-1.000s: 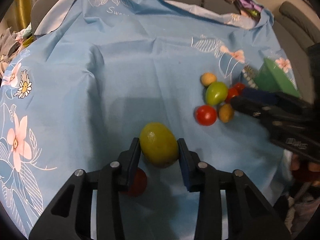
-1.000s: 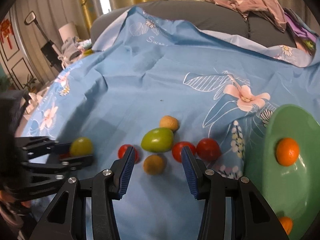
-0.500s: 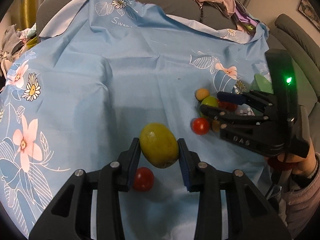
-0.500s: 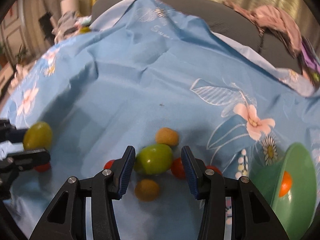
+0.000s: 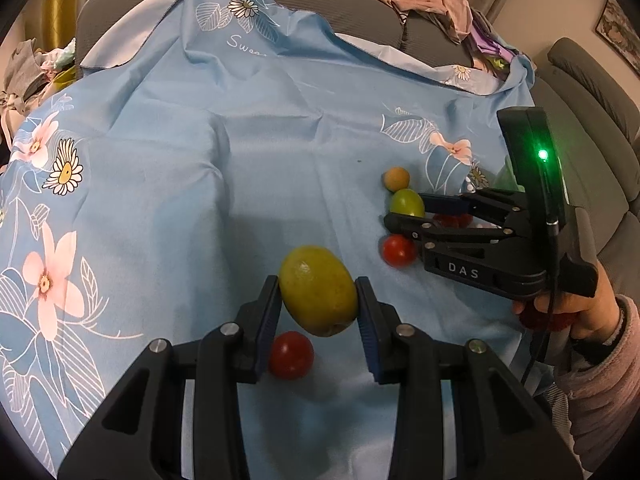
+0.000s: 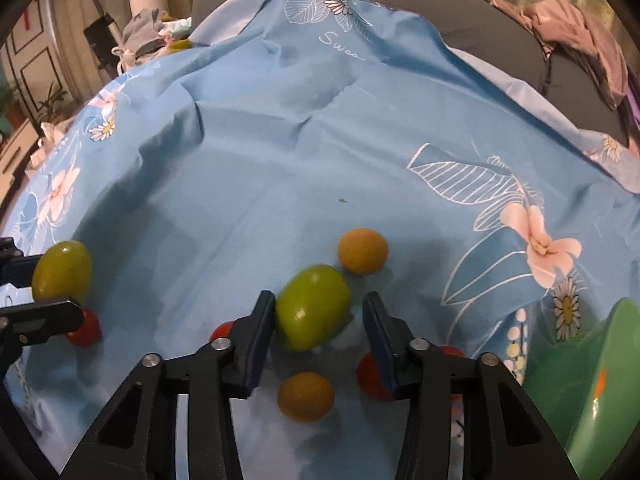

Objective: Organize fruits
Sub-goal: 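Grasp the green lime with the left tool while the right tool holds the lemon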

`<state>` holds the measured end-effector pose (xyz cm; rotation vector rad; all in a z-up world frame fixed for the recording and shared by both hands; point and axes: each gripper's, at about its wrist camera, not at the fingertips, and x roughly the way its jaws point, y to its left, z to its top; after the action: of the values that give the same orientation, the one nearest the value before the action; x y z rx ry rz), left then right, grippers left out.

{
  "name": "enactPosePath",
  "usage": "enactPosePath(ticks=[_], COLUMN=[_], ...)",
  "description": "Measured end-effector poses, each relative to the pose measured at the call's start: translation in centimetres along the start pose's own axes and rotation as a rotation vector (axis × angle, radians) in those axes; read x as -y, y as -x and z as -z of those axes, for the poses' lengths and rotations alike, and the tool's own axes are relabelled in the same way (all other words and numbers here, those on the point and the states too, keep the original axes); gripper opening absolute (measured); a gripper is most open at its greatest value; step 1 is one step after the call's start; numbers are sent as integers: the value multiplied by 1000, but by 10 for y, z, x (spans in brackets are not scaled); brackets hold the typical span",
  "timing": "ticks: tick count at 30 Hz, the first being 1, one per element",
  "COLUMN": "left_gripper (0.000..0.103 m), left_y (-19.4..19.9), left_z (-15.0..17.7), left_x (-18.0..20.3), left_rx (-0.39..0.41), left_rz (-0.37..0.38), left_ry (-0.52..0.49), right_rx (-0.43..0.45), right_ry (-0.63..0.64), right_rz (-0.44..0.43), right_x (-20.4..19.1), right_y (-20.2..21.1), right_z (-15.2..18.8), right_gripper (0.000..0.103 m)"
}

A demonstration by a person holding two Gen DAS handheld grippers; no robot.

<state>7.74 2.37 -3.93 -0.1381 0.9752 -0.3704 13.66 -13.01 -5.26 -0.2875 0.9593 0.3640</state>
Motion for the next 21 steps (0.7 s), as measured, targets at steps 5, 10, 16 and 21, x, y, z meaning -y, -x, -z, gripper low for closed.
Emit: enactPosePath(ticks=[5,10,16,21], left_gripper=[37,37,37,37], left_y=[0,1,5,13], left_z=[0,0,2,4], left_x=[-1,0,8,15], left_rx=[-1,0,9,19], left_rz=[0,3,-9,-29], left_ry=[0,-5,-27,-47], right_rx=[7,34,100,156], right_ry=[14,3,-29,-57], right_rz=[6,-3,-43,-75], right_x=[-3,-2,-3,-5], right_y=[-3,3,31,58], right_z=[-4,-1,2,9], right_gripper=[40,40,40,40])
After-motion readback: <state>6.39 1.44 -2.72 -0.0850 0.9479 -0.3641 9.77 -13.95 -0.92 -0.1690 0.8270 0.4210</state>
